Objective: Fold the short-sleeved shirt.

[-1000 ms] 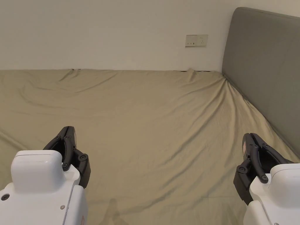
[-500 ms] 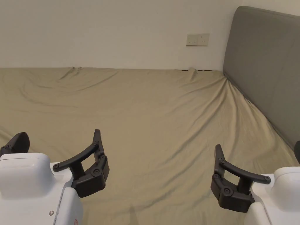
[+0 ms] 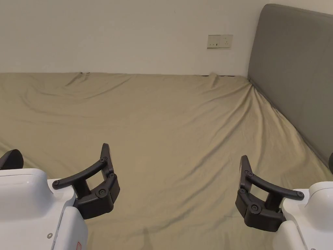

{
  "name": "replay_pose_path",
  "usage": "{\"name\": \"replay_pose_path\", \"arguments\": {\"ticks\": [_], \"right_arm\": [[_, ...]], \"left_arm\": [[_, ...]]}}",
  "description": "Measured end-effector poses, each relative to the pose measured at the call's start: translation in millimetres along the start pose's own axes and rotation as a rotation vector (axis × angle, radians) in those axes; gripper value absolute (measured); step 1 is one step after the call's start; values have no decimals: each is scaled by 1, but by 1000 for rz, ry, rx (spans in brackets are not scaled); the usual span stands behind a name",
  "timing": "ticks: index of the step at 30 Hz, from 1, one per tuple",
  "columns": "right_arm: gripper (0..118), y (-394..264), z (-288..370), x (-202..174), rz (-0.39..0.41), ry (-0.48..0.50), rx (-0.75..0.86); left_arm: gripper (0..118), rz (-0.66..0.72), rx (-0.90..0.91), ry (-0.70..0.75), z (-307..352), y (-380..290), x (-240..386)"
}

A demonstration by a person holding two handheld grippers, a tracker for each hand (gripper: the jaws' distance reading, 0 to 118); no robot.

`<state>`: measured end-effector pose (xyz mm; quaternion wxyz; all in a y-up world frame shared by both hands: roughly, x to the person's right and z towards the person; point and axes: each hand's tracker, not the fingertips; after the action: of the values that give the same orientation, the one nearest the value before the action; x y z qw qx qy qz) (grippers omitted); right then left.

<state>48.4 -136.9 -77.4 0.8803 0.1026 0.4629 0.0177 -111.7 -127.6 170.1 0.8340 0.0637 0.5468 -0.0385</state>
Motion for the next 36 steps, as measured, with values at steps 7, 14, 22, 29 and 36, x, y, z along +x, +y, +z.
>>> {"name": "replay_pose_path", "arguments": {"ticks": [7,14,22,29,36], "right_arm": [[118,2,1,3,-2,-1,5],[118,-1,0,4,-10,-2,-8],[118,-3,-1,3,-8,5,-21],[118,-7,-4,2,-15,18,-46],[118,-29,-35,-1,-80,113,-371]], "left_arm": [[118,-12,1,-15,-2,-1,3],[118,-19,2,-17,-3,-1,4],[118,-24,-13,-20,-5,-4,5],[118,-34,-44,-35,-9,-8,7],[118,50,-424,-141,-46,-34,7]]}}
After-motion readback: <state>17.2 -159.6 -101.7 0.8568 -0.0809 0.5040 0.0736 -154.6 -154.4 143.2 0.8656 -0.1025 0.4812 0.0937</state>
